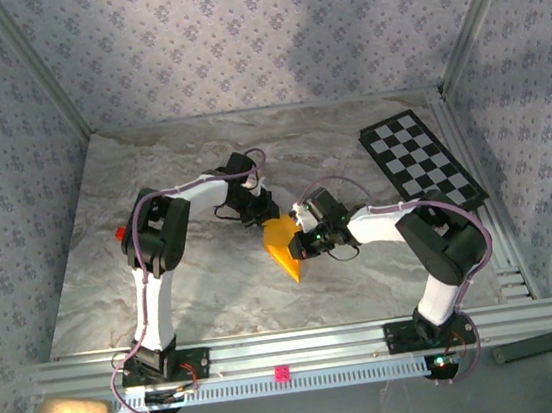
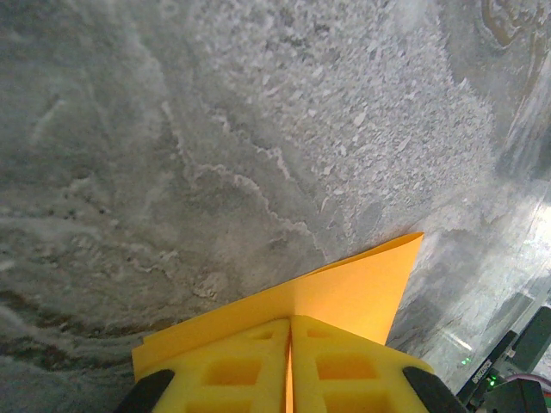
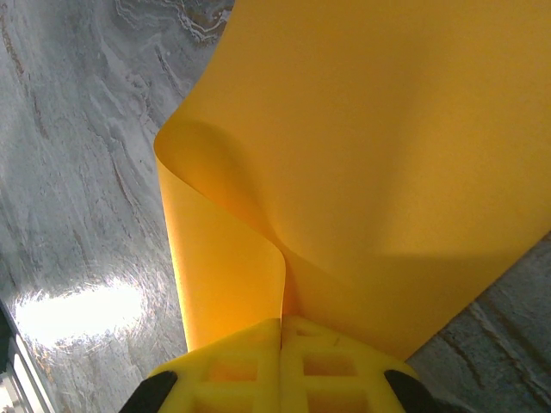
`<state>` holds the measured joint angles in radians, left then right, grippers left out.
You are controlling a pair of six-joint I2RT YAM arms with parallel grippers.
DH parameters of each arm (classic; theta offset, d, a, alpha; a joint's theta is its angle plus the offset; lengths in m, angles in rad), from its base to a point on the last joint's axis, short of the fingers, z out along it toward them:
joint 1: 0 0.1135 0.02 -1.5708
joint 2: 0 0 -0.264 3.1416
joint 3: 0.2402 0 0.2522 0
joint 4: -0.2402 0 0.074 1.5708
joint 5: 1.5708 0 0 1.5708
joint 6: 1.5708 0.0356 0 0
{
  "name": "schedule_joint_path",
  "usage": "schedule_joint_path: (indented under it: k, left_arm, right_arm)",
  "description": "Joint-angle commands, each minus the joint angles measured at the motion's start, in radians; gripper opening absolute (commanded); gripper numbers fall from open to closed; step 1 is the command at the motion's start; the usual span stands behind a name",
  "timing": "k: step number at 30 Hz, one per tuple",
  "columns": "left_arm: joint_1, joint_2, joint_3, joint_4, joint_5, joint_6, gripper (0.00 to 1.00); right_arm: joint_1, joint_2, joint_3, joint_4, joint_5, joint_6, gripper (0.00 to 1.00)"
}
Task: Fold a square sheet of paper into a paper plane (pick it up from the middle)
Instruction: Third fold the triangle at the center of the table.
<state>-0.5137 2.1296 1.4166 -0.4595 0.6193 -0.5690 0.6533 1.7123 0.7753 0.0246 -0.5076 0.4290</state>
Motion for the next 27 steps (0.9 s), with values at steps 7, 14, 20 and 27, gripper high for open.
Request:
schedule_joint_path:
  k: [7, 14, 20, 27]
  left_arm:
    - [-0.005, 0.020, -0.021, -0.053, -0.078, -0.005, 0.09]
    - [-0.005, 0.020, -0.022, -0.050, -0.076, -0.005, 0.09]
    - [-0.006, 0.021, -0.025, -0.048, -0.076, -0.006, 0.09]
    - [-0.005, 0.021, -0.024, -0.050, -0.076, -0.005, 0.09]
  right_arm:
    - [0.006, -0.014, 0.015, -0.041, 0.019, -0.010, 0.00]
    - [0.006, -0.022, 0.016, -0.044, 0.026, -0.012, 0.00]
    - [0.009, 0.007, 0.024, -0.025, 0.024, -0.005, 0.00]
    - [0.011, 0.017, 0.024, -0.041, 0.037, -0.007, 0.00]
